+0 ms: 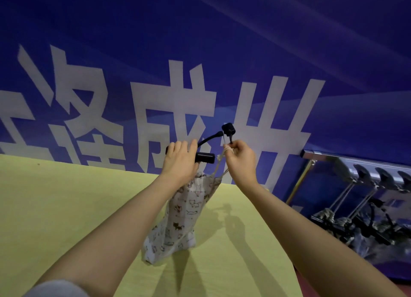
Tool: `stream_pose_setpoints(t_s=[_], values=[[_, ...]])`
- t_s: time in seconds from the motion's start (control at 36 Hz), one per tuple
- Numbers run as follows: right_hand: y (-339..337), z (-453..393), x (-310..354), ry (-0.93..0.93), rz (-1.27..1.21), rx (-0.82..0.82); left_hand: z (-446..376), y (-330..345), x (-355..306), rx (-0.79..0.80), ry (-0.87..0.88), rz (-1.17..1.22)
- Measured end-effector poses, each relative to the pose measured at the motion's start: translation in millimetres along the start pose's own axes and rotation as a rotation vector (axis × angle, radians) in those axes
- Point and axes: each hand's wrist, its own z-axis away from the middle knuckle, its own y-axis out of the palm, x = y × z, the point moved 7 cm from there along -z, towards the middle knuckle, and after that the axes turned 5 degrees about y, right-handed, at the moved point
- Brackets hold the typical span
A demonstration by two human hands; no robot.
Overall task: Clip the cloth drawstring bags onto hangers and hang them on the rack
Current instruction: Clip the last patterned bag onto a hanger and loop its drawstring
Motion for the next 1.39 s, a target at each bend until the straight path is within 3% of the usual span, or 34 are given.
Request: stream_pose_setpoints(t_s=[0.17,0.39,0.5,0.64,0.78,0.89,1.14,1.28,1.39], values=[[-2.2,-4.9,-13.3,0.151,-0.124,-0.049,-2.9,0.1,-7.6,0.058,0.071,-0.018],[9.3,-9.2,5.2,0.077,-0.201,0.045,-4.8,-6.0,-12.0,-0.008,0.039,0.099],[13.3,-14.7,32.6,-0.043,-0.145,0.068,-12.2,-2.5,-9.2,0.052,0.002,0.293],[19.1,-16.0,76.3,-0.374,0.128,0.084,-8.5,-8.6,-12.0,0.162,-0.049,0.587],[12.9,-14.1,98.7,-0.554,0.314,0.006,8.3,12.2,-4.5,0.182,-0.133,0.787],[11.5,-17.3,92.7,-0.508,0.334,0.022,23.7,27.1,-7.3,0.248,-0.191,0.893],[8.8,-24.6,62.3,-0.274,0.193,0.111,21.6,40.9,-49.2,0.320,-0.239,0.808],[0.8,-22.6,61.3,-0.250,0.016,0.140,13.4,45.2,-62.5,0.373,-0.310,0.662],[-7.3,-25.4,62.5,-0.171,-0.223,0.128,2.8,40.3,-72.6,0.304,-0.299,0.696]])
